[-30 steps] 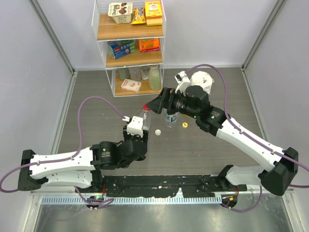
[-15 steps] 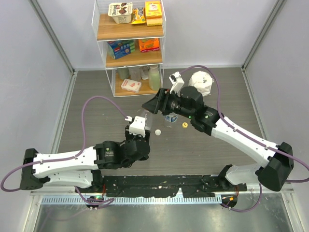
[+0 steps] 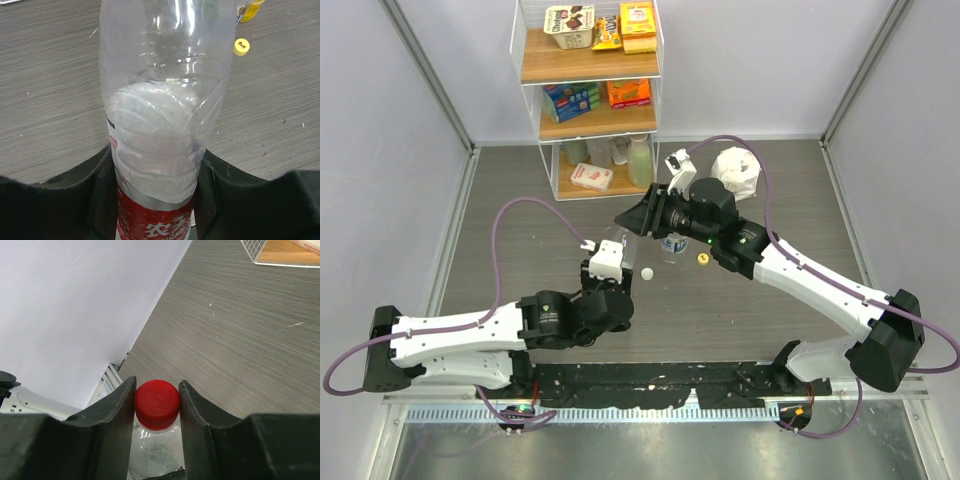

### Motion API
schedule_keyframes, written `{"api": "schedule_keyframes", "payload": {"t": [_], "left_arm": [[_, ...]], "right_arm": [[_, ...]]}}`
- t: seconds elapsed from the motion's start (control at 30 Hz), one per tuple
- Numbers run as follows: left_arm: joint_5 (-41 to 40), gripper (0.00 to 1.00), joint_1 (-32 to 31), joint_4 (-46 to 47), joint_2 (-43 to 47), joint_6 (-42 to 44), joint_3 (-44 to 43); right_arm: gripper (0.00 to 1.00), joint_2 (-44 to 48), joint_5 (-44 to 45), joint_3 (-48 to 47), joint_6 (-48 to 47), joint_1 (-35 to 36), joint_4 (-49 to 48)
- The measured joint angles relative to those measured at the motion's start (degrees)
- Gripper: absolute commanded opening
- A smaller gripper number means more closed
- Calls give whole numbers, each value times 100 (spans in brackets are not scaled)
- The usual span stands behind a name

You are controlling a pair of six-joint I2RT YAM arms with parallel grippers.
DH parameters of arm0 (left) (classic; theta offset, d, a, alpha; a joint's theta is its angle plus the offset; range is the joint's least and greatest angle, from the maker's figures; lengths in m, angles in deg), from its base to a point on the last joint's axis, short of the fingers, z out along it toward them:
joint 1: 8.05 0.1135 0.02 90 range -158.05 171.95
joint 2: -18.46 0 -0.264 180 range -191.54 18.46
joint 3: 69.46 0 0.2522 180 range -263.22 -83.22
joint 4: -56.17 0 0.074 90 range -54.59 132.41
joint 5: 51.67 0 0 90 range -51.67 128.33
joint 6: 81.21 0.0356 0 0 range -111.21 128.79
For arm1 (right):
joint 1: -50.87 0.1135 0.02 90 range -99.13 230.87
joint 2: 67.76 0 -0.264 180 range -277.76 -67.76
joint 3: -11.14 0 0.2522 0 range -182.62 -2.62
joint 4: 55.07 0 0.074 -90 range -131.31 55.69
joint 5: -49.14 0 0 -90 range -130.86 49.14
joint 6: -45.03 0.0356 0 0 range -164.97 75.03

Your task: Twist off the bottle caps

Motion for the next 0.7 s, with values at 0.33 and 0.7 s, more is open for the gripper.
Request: {"api": "schedule_keyframes", "payload": {"t": [0.33, 0.7], "left_arm": [[170, 0, 0, 0, 111, 28, 17], [1235, 0, 7, 850, 1252, 522, 890]], "right_arm": [[2, 31, -175, 136, -144, -37, -229], [2, 144, -2396, 1405, 612, -894, -2389]]}}
